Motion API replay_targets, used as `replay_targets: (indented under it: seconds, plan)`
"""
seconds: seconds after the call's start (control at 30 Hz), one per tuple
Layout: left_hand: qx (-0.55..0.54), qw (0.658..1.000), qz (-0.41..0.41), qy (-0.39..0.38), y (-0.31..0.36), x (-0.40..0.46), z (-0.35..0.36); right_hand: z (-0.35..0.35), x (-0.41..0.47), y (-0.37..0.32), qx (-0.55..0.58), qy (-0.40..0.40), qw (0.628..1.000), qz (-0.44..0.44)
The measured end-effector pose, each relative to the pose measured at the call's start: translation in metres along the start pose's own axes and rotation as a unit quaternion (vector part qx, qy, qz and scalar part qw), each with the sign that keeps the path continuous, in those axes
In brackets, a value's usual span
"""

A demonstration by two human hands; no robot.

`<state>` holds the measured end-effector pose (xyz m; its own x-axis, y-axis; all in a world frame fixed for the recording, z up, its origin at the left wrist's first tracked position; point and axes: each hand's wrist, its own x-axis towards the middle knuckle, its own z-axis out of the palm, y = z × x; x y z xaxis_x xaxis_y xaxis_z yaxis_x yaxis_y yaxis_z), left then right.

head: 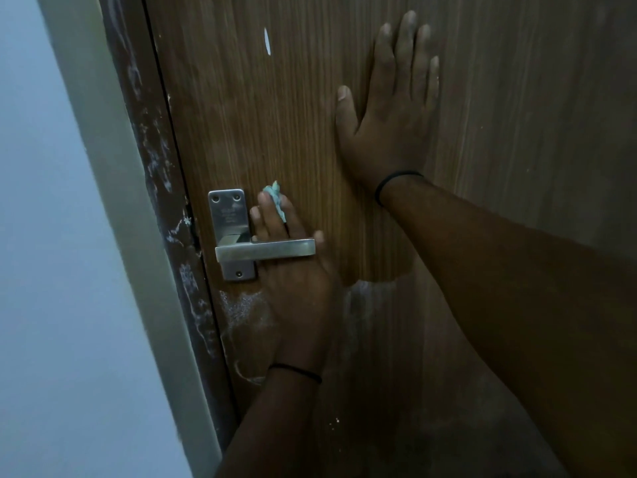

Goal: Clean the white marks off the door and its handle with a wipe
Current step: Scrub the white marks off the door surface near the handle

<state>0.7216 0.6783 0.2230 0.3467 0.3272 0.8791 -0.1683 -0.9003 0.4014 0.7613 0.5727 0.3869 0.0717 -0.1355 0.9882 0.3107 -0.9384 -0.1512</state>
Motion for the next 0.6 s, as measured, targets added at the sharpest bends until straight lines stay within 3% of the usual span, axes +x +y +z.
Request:
replay_targets:
  seconds: [0.07,0.23,0.37,0.6]
  plan:
    - [0.008,1.0,-0.005,-0.01,0.005,-0.001,0.0,0.001,0.001,-0.001,-0.006,-0.004,1.0,-0.003]
    - [0.007,0.989,0.112,-0.1,0.015,-0.045,0.008,-0.003,0.001,0.001,-0.009,-0.018,1.0,-0.001]
    - [0.015,0.991,0.105,-0.079,0.008,-0.038,0.008,-0.001,0.001,0.0,-0.01,-0.019,1.0,0.001]
    - [0.015,0.976,0.136,-0.168,-0.025,-0.108,0.011,-0.002,0.0,0.0,-0.015,-0.019,1.0,0.008]
